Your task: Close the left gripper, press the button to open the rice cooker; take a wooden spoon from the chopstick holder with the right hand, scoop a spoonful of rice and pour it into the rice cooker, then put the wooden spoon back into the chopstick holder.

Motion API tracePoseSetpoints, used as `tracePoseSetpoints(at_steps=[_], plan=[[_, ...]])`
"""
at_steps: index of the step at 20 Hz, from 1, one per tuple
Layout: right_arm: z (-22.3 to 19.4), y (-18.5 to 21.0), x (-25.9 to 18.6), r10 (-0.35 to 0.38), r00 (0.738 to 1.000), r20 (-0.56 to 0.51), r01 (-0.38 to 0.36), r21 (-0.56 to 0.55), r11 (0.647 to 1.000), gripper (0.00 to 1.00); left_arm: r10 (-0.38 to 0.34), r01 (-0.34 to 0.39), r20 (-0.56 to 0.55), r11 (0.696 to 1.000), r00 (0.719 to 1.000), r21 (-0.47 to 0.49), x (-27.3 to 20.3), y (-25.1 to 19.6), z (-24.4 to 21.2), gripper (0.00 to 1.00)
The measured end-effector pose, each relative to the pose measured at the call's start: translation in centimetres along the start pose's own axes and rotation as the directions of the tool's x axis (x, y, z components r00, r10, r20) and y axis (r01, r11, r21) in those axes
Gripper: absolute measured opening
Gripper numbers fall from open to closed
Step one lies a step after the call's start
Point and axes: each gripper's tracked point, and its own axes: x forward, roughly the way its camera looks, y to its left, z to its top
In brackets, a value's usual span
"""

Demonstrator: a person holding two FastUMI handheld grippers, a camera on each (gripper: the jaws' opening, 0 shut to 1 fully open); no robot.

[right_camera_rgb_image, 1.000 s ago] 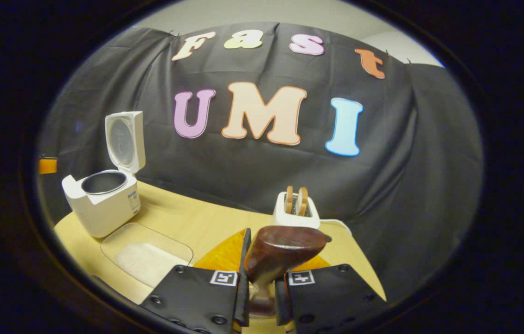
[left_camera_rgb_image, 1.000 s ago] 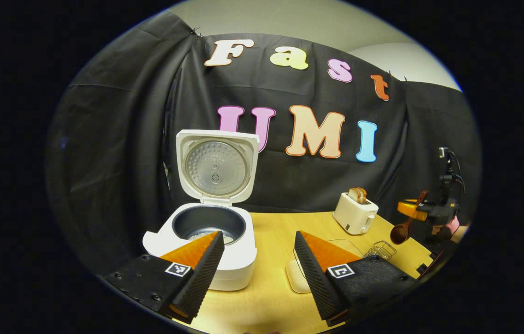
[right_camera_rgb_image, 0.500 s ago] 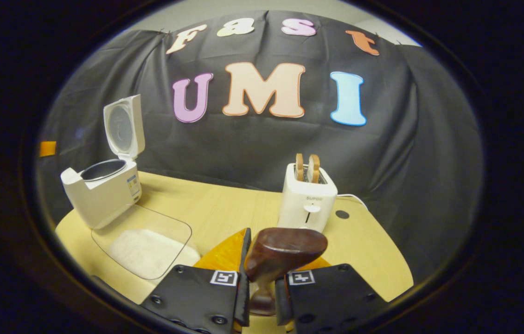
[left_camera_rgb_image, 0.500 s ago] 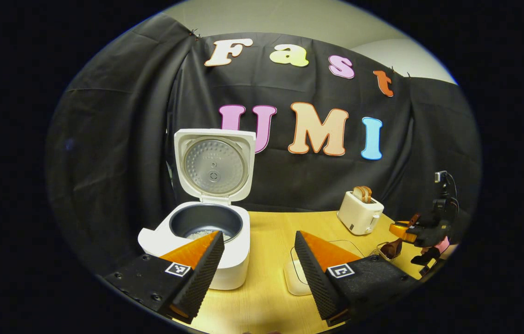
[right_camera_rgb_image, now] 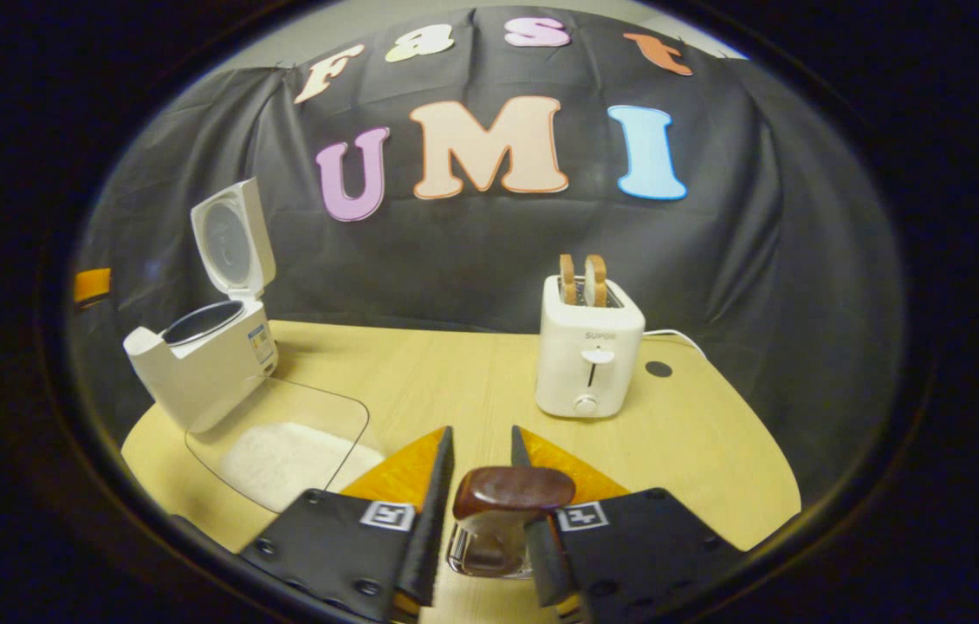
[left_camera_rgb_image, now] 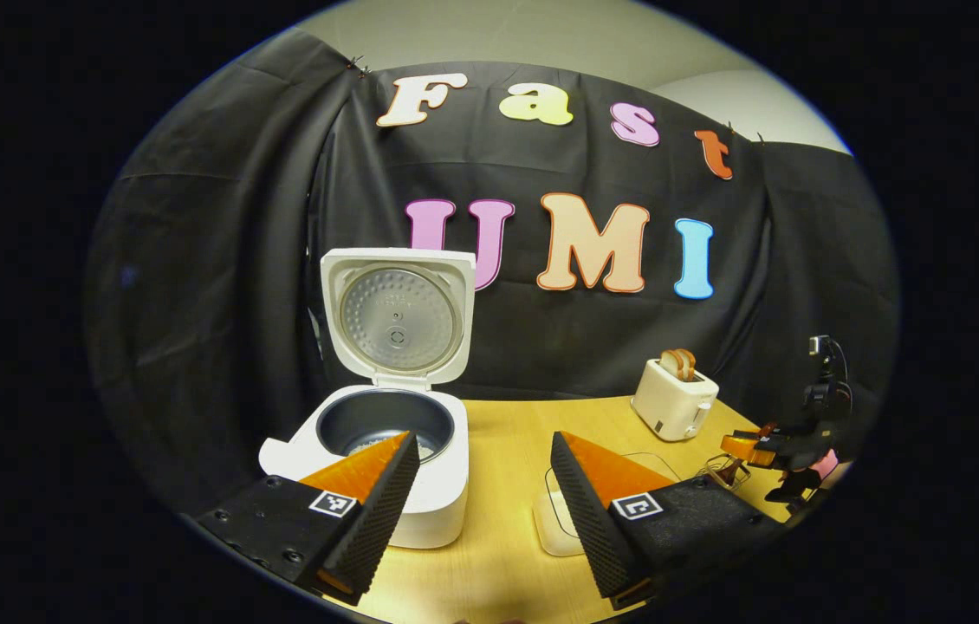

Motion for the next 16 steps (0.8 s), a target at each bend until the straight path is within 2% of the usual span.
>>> tracePoseSetpoints(at_steps=[3, 5, 6, 12, 13, 15, 16], plan=[[1.9, -0.7, -1.2, -0.024, 0.999, 0.033, 0.024, -0.019, 1.0, 0.75, -0.005, 0.005, 0.009, 1.0, 1.0, -0.01, 0.1, 0.7, 0.7, 0.91], [3.0, -1.4, -2.2, -0.05, 0.998, 0.044, 0.051, -0.028, 0.998, 0.8, -0.027, 0.028, 0.009, 0.999, 1.0, -0.023, 0.1, 0.9, 1.4, 0.87], [3.5, -1.6, -2.8, -0.06, 0.997, 0.041, 0.061, -0.025, 0.998, 0.82, -0.037, 0.038, 0.006, 0.999, 0.999, -0.031, 0.1, 1.1, 1.7, 0.91], [8.4, -2.1, -7.2, -0.119, 0.99, 0.08, 0.121, -0.026, 0.992, 0.99, -0.04, 0.042, 0.031, 0.997, 0.999, -0.06, 1.8, 4.7, 5.7, 0.9], [9.0, -2.0, -7.8, -0.127, 0.988, 0.09, 0.13, -0.026, 0.991, 0.96, -0.046, 0.048, 0.034, 0.996, 0.998, -0.074, 2.3, 5.2, 6.6, 0.9], [9.9, -1.0, -9.3, -0.132, 0.986, 0.098, 0.134, -0.019, 0.991, 1.0, -0.045, 0.049, 0.055, 0.995, 0.997, -0.084, 3.5, 6.6, 8.5, 0.9], [10.1, -0.5, -10.1, -0.133, 0.986, 0.101, 0.135, -0.017, 0.991, 0.99, -0.041, 0.047, 0.065, 0.996, 0.997, -0.08, 4.3, 7.4, 9.3, 0.9]])
